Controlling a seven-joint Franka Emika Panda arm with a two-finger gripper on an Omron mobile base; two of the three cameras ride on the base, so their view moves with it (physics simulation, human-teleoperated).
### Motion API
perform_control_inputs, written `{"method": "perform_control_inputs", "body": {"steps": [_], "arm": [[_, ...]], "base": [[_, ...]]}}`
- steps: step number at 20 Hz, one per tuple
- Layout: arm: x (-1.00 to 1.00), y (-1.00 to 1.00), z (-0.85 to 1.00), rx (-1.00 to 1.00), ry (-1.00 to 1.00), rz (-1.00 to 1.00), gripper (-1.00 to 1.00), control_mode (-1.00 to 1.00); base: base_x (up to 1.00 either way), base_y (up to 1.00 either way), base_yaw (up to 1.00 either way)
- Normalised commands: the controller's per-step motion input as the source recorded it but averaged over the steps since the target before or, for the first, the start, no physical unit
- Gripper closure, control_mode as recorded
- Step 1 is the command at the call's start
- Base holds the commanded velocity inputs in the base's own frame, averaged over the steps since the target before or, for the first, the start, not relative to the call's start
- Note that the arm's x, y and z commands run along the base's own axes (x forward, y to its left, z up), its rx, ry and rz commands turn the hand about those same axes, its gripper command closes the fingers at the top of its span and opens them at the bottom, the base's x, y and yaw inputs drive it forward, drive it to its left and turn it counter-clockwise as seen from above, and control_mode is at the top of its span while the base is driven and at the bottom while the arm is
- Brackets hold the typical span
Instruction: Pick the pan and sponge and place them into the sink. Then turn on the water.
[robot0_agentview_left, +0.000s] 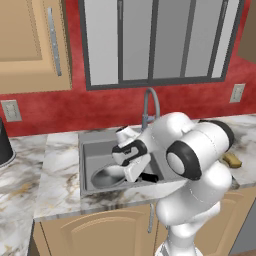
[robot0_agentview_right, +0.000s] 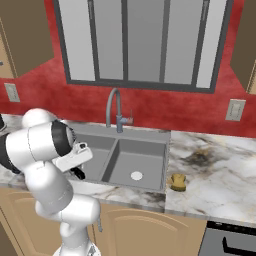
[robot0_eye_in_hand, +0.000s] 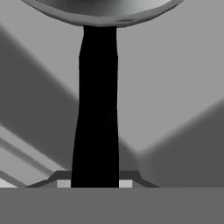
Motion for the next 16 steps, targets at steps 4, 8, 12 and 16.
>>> {"method": "perform_control_inputs", "body": {"steps": [4,8,12,16], "arm": [[0.47,0.00,-0.17,0.00,-0.04,0.08,1.00,-1.00],[0.38,0.00,-0.29,0.00,-0.03,0.12,1.00,-1.00],[0.26,0.00,-0.42,-0.03,-0.09,0.16,1.00,-1.00],[0.24,0.00,-0.44,-0.04,-0.13,0.18,1.00,-1.00]], "base": [[0.00,0.00,0.00],[0.00,0.00,0.00],[0.00,0.00,0.00],[0.00,0.00,0.00]]}}
